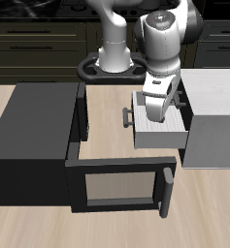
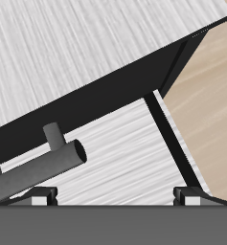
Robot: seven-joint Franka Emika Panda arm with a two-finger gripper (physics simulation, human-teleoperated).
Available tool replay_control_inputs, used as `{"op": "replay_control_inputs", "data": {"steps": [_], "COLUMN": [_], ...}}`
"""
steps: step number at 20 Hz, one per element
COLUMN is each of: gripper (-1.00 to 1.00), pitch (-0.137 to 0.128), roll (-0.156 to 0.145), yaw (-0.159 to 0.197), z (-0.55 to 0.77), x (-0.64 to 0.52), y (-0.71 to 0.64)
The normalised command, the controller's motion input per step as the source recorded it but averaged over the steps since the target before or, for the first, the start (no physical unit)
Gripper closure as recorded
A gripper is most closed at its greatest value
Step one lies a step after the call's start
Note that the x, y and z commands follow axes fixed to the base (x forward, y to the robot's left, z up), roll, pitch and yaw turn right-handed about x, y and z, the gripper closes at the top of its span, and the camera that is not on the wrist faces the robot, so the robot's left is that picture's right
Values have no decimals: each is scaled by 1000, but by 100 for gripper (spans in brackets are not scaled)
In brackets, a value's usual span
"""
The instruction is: Place the bowl in the top drawer and close the top drawer
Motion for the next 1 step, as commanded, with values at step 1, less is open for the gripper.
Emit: {"op": "replay_control_inputs", "data": {"steps": [1], "gripper": [-100], "pitch": [5], "roll": [-19], "yaw": [9], "z": [5], "x": [-17], "y": [-107]}}
